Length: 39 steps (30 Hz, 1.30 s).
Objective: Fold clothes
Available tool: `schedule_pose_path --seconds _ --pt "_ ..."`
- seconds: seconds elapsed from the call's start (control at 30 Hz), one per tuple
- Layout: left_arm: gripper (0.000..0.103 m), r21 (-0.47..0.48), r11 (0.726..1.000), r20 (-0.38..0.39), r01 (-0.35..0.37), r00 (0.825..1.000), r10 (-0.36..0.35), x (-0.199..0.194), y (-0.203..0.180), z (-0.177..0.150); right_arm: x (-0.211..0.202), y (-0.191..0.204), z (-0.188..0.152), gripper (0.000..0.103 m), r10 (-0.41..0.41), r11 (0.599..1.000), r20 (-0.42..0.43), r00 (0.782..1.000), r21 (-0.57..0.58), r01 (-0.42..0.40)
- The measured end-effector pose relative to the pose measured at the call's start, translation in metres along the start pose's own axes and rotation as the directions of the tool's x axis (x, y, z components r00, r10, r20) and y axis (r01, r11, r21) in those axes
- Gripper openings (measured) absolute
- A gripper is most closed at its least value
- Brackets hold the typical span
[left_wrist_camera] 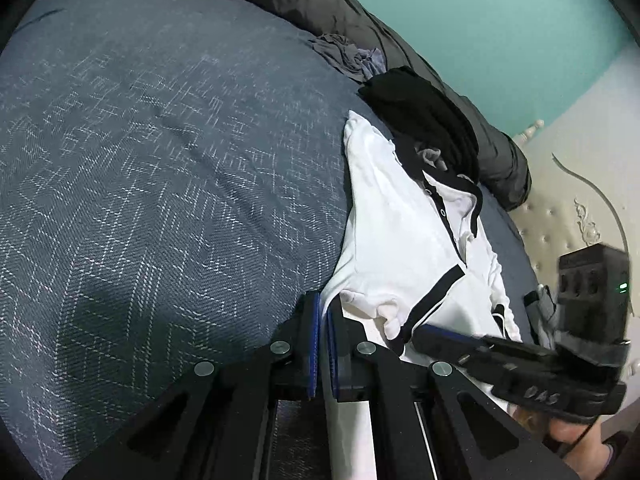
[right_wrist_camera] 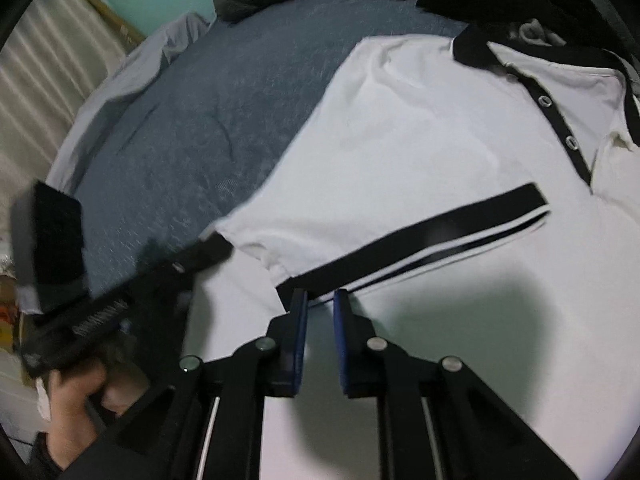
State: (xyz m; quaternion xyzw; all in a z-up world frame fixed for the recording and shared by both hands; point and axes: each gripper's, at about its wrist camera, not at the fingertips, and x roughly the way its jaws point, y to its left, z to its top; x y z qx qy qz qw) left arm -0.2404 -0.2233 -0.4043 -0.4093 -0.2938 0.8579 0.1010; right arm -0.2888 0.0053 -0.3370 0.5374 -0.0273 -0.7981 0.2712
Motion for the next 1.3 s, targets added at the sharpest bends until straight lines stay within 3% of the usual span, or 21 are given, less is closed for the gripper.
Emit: schedule_pose_path --seconds 0.03,0.07,0.13,0.27,0.3,0.33,0.47,0.57,0.83,0.97,1.07,1.17,1.23,1.27,1.3 --pt "0.004 -0.001 1.0 0.0 0.001 1.0 -0.001 0.0 0.0 0.0 -0.003 0.002 0.001 0.02 -0.008 1.0 0.016 1.0 -0.004 0.008" --pt "0.004 -0.002 1.0 0.0 0.002 1.0 -0.002 0.0 0.0 0.0 -0.005 0.006 0.002 0.037 -0.014 1.0 0.031 0.999 -0.012 0.014" --pt "0.004 -0.005 1.0 0.0 0.005 1.0 -0.005 0.0 0.0 0.0 -0.007 0.012 0.003 0.049 -0.026 0.999 0.055 0.998 -0.03 0.028" --pt "0.004 -0.011 1.0 0.0 0.01 1.0 -0.01 0.0 0.002 0.0 0.008 0.025 -0.003 0.048 -0.07 0.993 0.037 0.997 -0.091 0.073" --pt "0.004 -0.013 1.0 0.0 0.01 1.0 -0.01 0.0 0.003 0.0 0.011 0.026 -0.005 0.044 -0.084 0.991 0.039 0.996 -0.103 0.088" --pt "0.004 -0.018 1.0 0.0 0.014 1.0 -0.014 0.0 0.004 0.0 0.013 0.025 -0.007 0.03 -0.1 0.988 0.043 0.994 -0.111 0.104" --pt "0.003 -0.032 0.999 0.003 0.018 1.0 -0.018 0.0 0.007 0.001 0.011 0.021 -0.011 0.009 -0.111 0.984 0.062 0.992 -0.132 0.118" --pt "0.003 -0.039 0.999 0.003 0.019 1.0 -0.019 0.001 0.008 0.001 0.005 0.023 -0.014 0.006 -0.116 0.978 0.066 0.991 -0.164 0.126" --pt "0.003 -0.042 0.999 -0.001 0.02 1.0 -0.02 0.002 0.01 0.0 0.008 0.022 -0.017 0.007 -0.098 0.979 0.045 0.994 -0.173 0.105" --pt "0.005 -0.042 0.999 -0.004 0.023 1.0 -0.023 0.002 0.01 0.001 0.003 0.016 -0.014 0.013 -0.045 0.989 0.035 0.998 -0.14 0.05" --pt "0.006 -0.049 0.998 -0.005 0.026 1.0 -0.026 -0.002 0.012 0.002 -0.017 0.003 -0.012 0.023 -0.015 0.991 0.078 0.997 -0.128 0.025" --pt "0.011 -0.02 1.0 0.014 -0.017 1.0 0.017 -0.016 0.01 0.007 -0.044 -0.025 -0.006 0.038 0.005 0.996 0.137 0.991 -0.092 0.007" --pt "0.015 -0.006 0.999 0.016 -0.037 0.999 0.037 -0.015 0.007 0.017 -0.063 -0.053 0.0 0.04 -0.011 0.998 0.176 0.984 -0.063 0.022" --pt "0.023 0.001 0.999 0.017 -0.047 0.999 0.047 -0.014 0.006 0.022 -0.072 -0.068 0.004 0.04 -0.028 0.998 0.192 0.981 -0.049 0.038" --pt "0.037 0.009 0.998 0.018 -0.057 0.998 0.056 -0.014 0.004 0.028 -0.079 -0.088 0.009 0.04 -0.052 0.997 0.204 0.978 -0.041 0.061"
